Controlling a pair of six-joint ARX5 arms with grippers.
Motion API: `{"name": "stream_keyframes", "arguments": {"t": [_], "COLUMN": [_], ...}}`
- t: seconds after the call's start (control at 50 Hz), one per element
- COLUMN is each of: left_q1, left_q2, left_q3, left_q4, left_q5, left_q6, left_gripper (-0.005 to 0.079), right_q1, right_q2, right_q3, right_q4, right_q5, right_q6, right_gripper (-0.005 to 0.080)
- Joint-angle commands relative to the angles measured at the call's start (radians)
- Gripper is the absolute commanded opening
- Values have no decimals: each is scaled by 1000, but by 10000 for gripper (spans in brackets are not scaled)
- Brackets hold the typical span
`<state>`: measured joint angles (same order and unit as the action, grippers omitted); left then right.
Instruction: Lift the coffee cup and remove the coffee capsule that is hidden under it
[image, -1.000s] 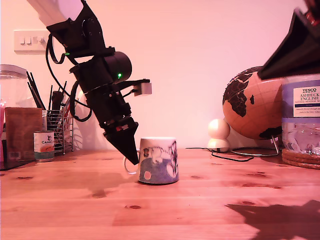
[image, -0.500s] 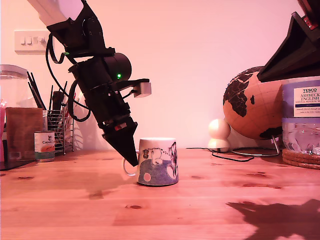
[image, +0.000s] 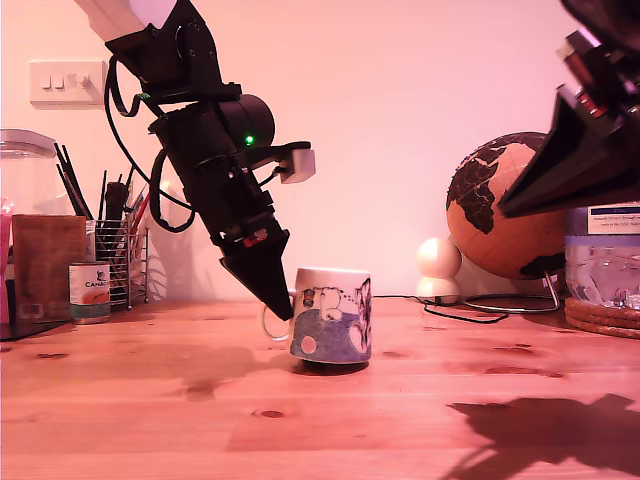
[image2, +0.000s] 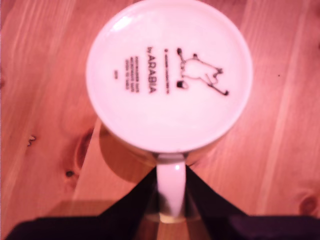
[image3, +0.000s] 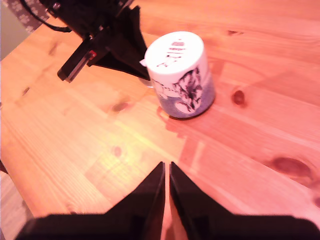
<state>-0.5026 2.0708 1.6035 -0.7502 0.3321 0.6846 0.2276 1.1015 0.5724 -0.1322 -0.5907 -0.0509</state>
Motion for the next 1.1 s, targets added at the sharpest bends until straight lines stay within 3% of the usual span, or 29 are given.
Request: {"name": "stream_keyframes", "arguments": {"t": [0.0,0.82,1.08], "left_q1": [-2,24,60], "left_q2": [-27,-122,-137], "left_q3": [19,19,19], "left_q4": [18,40,43], "left_q5": [22,124,132], "left_q6": [5,4,4], "left_gripper": [-24,-24,-24], "right_q1": [11,18,79], "right_q2": [20,84,179], "right_q3": [7,7,8], "right_q4": [11,38,170], "right_q5": [1,27,72], "right_q6": [-2,-2,27], "right_gripper": [-12,-12,26]}}
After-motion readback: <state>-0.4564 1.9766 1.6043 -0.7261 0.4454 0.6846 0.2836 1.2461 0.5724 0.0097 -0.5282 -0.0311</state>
